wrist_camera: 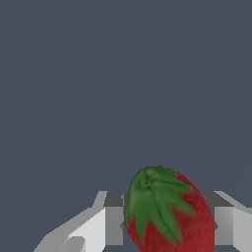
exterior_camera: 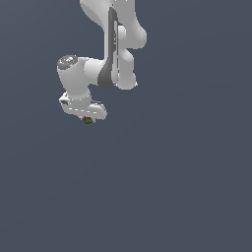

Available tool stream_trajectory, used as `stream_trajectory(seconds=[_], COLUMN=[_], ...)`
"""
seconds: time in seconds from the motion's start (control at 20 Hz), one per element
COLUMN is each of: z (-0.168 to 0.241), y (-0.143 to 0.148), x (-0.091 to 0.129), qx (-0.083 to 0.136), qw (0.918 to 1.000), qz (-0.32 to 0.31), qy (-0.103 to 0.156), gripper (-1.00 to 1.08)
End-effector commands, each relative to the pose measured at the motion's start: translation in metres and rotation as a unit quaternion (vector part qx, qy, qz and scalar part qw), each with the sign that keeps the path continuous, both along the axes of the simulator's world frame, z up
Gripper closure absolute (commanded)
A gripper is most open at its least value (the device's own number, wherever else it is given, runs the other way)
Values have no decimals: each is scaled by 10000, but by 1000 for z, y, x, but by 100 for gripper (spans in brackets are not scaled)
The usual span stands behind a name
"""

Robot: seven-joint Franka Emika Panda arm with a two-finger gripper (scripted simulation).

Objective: Pick up the object and move it to a goal position.

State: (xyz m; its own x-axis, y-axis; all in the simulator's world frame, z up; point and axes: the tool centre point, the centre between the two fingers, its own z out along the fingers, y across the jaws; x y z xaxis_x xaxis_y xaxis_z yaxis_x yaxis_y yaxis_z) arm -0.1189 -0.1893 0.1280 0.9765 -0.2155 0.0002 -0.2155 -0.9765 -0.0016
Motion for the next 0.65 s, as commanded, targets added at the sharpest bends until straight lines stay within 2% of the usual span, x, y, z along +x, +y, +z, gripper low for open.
stream_trajectory(seconds=[0.0,0.3,0.6], z=[15,39,46], y=[-17,-46,-55], x=[-11,-26,-30], qx=[3,0,-7], qw=[10000,10000,10000], qz=[5,5,6], qy=[0,1,3], gripper=[108,108,108])
